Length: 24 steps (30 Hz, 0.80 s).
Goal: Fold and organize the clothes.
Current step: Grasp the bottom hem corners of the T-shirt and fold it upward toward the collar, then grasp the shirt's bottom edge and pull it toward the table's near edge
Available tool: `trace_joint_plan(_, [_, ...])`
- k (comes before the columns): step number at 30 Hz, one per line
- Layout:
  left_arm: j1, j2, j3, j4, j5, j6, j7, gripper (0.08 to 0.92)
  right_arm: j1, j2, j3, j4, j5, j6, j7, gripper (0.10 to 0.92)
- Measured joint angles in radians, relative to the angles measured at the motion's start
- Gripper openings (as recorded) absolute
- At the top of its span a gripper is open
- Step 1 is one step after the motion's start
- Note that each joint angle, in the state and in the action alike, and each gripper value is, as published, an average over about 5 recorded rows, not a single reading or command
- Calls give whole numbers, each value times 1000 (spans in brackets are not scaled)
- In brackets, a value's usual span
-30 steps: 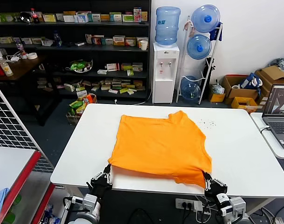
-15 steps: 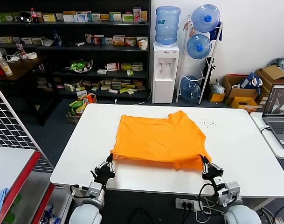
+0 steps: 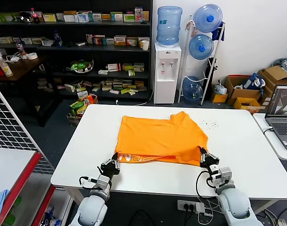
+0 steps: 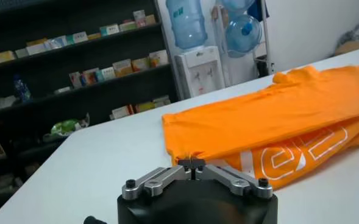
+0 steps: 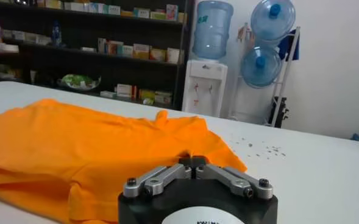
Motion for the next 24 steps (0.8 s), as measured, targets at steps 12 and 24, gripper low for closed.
trace_joint_plan(12, [-9,17,7,10,-42,-14,-1,343,21,-2,-5,-31,10,-5,-18,449])
trace_joint_plan(24, [21,34,14,-57,-122,19,-14,690,-106,-50,62,97,38,-117,-37,783])
